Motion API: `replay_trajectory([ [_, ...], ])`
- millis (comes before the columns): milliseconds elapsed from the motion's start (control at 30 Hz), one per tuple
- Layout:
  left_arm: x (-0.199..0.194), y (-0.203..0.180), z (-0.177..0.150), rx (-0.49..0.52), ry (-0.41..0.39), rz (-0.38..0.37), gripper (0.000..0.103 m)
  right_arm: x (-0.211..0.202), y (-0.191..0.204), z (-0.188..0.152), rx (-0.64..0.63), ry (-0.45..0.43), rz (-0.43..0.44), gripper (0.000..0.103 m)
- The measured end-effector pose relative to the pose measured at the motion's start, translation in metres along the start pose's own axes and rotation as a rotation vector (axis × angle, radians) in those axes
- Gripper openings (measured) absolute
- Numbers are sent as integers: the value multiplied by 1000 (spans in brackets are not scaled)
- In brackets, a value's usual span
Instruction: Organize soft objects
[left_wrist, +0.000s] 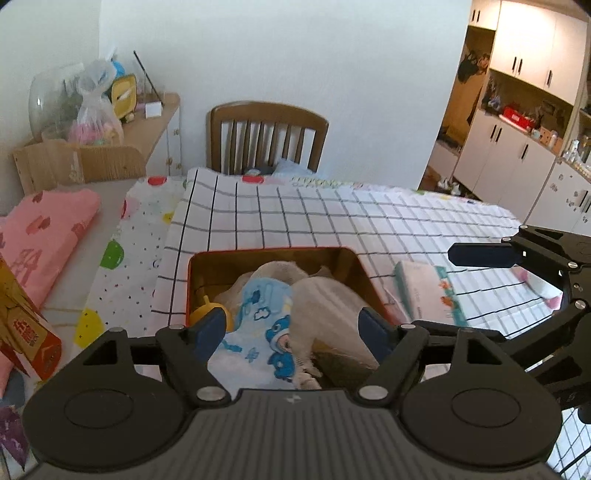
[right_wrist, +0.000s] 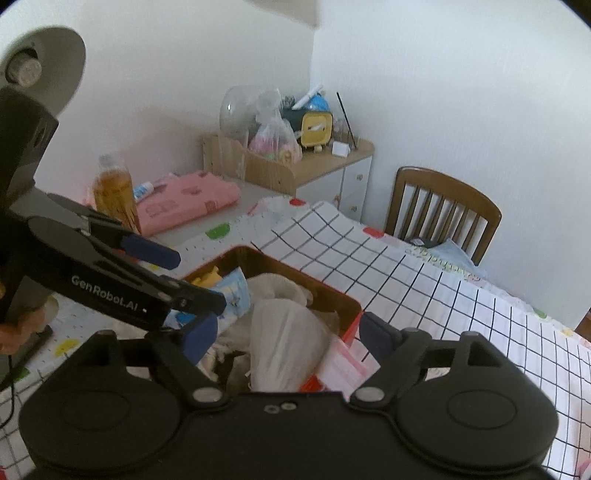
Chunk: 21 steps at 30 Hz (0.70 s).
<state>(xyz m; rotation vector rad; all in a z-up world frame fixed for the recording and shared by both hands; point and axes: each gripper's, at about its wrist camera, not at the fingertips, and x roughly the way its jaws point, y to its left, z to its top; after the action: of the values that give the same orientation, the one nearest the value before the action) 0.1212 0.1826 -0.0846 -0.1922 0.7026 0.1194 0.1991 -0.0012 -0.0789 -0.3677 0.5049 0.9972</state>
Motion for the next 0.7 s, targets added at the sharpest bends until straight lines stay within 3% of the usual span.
replay_trajectory([
  [67, -9, -5, 0, 1, -20, -4, 85, -9, 0, 2, 6, -13, 6, 85],
  [400, -43, -32, -2, 16, -84, -14, 86, -58, -4, -2, 63, -67, 16, 88],
  [500, -51, -40, -3, 30, -104, 17, 95, -69, -5, -3, 82, -80, 16, 89],
  [533, -54, -42, -3, 33, -114, 25, 103, -72, -5, -3, 87, -84, 11, 89],
  [700, -64, -48, -3, 25, -136, 52, 103, -89, -9, -7, 128, -112, 3, 96],
])
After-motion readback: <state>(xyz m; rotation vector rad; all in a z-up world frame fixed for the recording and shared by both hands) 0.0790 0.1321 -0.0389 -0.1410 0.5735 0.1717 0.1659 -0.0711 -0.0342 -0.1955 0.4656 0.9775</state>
